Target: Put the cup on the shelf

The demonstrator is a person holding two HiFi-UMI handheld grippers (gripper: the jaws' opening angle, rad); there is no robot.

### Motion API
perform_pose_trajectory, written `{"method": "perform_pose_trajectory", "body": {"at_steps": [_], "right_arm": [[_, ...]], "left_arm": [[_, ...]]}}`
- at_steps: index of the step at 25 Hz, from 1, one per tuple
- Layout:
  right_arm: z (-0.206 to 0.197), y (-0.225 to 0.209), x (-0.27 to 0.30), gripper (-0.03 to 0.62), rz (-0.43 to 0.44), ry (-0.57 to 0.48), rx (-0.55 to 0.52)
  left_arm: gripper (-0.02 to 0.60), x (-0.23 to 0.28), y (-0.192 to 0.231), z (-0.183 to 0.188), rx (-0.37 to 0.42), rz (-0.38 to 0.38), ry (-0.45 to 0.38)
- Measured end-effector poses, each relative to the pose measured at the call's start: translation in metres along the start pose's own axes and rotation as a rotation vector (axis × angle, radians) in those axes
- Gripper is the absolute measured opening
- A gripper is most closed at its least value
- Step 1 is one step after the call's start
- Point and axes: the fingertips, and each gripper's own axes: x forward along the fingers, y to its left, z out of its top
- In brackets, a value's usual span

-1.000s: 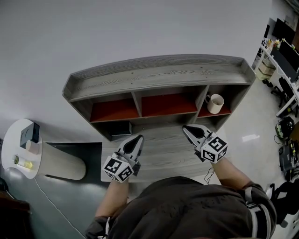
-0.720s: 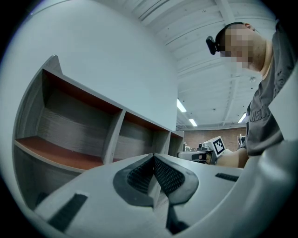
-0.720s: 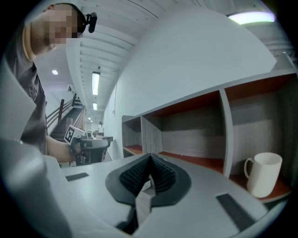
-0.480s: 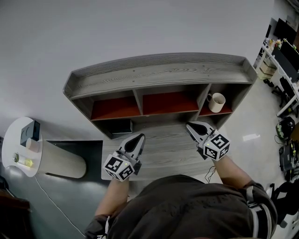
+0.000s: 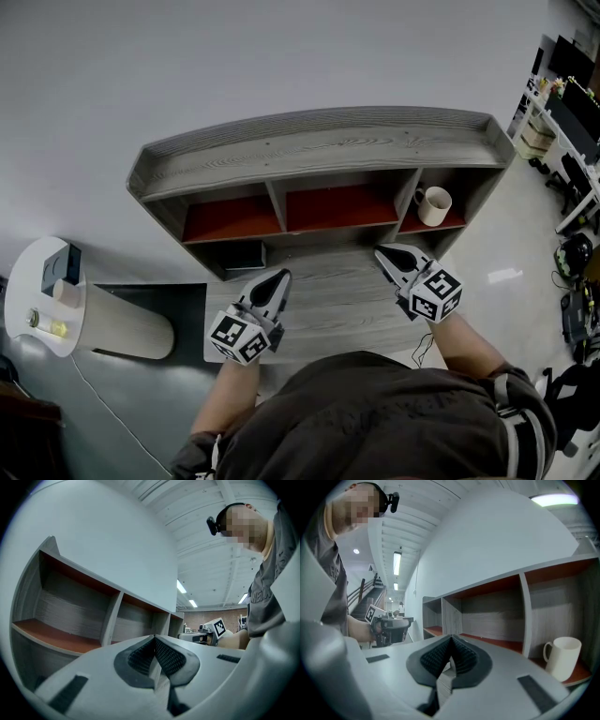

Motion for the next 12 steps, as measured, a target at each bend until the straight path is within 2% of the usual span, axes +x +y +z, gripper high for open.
{"method": "perform_pose_trajectory", "body": {"at_steps": [12], "right_arm": [[-0.0031,-0.0014,-0.0017,-0.01,-0.003,0.008,-0.005]], "left_arm": [[-0.003,0.0017,-0.0026,-0.0032,-0.006,-0.003,0.004]]}}
